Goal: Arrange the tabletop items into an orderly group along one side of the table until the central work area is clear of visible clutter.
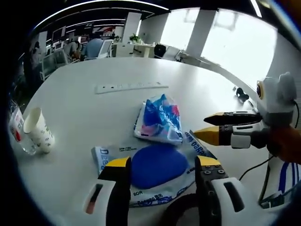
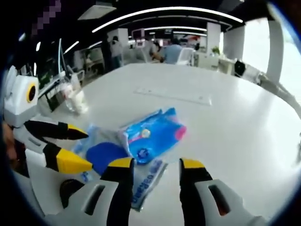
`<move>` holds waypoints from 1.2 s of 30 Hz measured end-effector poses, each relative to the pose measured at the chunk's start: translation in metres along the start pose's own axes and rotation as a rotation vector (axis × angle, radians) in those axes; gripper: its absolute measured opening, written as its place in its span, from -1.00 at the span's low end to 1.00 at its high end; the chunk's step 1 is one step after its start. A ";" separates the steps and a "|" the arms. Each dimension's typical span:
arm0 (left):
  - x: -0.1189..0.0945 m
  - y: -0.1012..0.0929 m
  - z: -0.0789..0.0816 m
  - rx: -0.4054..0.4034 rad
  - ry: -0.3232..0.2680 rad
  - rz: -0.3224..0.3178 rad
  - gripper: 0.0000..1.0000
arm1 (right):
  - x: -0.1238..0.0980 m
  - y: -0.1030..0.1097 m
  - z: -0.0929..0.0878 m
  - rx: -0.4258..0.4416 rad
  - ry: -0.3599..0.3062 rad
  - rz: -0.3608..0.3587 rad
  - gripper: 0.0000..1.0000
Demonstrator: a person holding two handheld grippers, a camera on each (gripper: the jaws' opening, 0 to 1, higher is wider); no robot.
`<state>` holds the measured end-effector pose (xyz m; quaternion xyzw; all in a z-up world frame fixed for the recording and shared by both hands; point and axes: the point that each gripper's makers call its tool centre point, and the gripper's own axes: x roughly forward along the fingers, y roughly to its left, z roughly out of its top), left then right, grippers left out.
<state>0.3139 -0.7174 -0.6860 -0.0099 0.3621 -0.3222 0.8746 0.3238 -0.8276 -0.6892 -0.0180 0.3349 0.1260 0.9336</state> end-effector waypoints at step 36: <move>0.031 -0.012 0.024 -0.026 -0.009 -0.027 0.17 | 0.025 -0.035 0.018 -0.002 0.007 -0.022 -0.23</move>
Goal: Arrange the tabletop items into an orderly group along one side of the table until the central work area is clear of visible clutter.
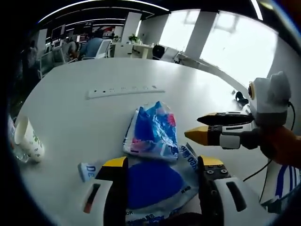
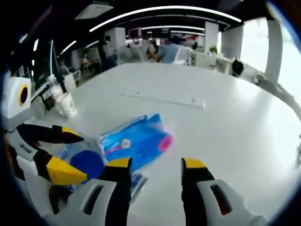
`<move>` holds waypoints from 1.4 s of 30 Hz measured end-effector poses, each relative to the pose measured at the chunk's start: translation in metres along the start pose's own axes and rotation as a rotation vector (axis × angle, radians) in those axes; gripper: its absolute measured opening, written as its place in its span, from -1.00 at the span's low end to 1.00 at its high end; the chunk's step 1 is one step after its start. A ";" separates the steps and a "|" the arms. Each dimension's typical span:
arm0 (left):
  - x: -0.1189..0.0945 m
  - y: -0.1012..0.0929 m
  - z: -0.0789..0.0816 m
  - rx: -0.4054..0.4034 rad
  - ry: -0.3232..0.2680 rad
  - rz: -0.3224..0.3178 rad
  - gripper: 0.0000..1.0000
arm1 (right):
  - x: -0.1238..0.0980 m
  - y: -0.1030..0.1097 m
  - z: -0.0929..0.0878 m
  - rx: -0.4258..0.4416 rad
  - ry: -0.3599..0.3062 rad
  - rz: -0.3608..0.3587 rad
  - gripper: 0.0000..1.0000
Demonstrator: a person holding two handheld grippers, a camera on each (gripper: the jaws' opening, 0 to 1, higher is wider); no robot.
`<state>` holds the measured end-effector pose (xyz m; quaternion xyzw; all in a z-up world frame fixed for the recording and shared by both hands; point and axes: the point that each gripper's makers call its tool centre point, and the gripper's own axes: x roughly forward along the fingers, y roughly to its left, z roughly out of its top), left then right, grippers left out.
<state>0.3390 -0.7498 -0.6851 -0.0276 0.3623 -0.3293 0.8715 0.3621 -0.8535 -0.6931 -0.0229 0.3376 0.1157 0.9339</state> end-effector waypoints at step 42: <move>0.035 -0.013 -0.001 -0.178 0.037 0.020 0.15 | 0.040 -0.021 0.021 -0.033 0.029 0.015 -0.23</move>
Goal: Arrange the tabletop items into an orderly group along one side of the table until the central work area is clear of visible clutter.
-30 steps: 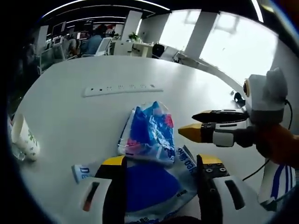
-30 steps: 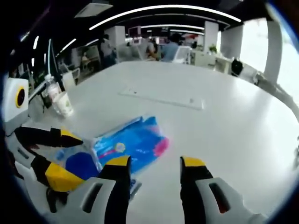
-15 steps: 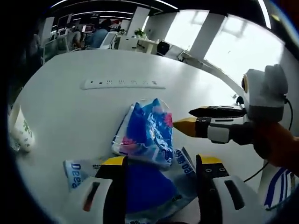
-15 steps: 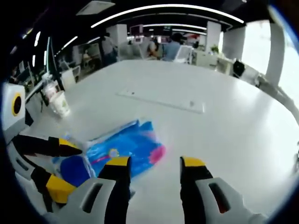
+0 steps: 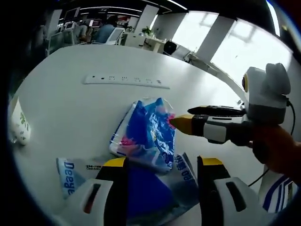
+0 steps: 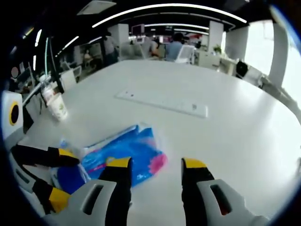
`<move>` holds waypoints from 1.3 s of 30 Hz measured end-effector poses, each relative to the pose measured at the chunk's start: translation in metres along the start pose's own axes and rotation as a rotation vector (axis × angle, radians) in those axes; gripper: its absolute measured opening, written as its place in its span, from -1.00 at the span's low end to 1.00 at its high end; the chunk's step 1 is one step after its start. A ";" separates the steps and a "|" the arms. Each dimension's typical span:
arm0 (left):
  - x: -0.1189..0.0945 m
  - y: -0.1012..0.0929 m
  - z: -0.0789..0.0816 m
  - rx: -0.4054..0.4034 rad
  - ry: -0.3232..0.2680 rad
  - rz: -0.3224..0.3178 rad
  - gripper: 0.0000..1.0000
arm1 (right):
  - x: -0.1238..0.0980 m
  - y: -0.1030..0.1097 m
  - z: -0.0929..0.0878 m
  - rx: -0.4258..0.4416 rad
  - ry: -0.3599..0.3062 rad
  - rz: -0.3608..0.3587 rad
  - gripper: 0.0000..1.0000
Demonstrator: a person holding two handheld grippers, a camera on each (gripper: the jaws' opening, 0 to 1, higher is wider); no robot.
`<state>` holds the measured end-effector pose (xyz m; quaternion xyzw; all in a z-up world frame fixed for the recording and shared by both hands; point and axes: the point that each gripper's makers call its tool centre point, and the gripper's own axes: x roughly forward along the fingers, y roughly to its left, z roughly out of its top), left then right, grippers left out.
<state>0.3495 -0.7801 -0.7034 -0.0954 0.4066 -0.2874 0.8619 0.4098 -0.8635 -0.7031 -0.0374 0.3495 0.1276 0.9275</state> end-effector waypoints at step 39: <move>0.007 0.026 -0.002 -0.125 0.022 0.134 -0.06 | 0.036 -0.008 0.016 -0.022 0.034 0.029 -0.24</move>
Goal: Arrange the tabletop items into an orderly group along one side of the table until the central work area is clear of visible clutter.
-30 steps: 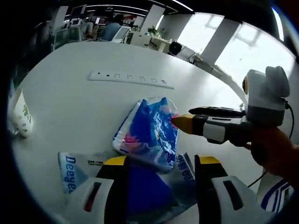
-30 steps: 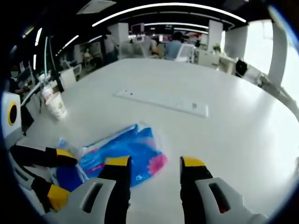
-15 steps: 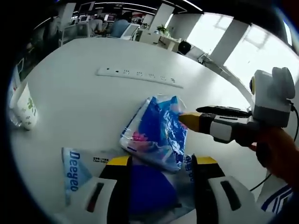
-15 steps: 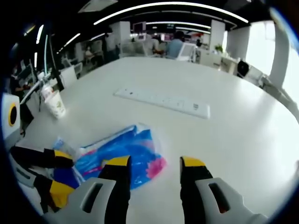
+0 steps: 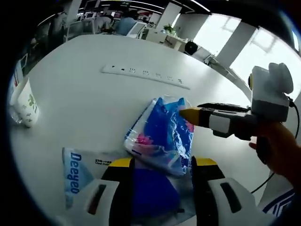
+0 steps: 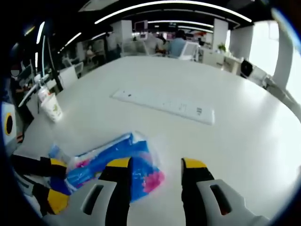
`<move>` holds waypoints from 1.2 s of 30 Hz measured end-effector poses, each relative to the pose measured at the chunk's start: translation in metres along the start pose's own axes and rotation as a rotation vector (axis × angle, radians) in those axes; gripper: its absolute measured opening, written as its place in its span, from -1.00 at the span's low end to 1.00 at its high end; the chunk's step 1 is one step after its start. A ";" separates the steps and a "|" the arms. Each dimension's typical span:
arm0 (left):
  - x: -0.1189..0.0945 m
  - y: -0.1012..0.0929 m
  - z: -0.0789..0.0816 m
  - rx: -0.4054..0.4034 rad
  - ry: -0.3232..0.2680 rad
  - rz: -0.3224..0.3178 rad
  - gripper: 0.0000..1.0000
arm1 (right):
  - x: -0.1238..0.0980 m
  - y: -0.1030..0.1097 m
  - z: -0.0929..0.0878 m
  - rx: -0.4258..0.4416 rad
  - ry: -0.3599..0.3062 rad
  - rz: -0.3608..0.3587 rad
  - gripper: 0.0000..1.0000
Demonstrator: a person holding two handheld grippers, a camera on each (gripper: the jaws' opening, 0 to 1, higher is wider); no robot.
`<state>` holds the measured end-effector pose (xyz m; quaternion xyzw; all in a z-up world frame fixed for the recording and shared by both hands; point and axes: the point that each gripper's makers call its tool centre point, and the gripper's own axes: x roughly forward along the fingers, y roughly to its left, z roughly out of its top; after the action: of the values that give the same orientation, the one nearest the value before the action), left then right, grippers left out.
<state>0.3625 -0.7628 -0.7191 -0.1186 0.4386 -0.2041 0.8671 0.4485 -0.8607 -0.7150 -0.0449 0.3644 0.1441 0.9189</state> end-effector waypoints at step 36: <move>0.004 0.008 -0.004 -0.034 0.013 0.055 -0.31 | 0.005 0.012 -0.011 -0.041 0.044 0.035 -0.90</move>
<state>0.3633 -0.7574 -0.7272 -0.1199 0.4506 -0.1735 0.8675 0.4415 -0.8504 -0.7265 -0.0603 0.3821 0.1667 0.9070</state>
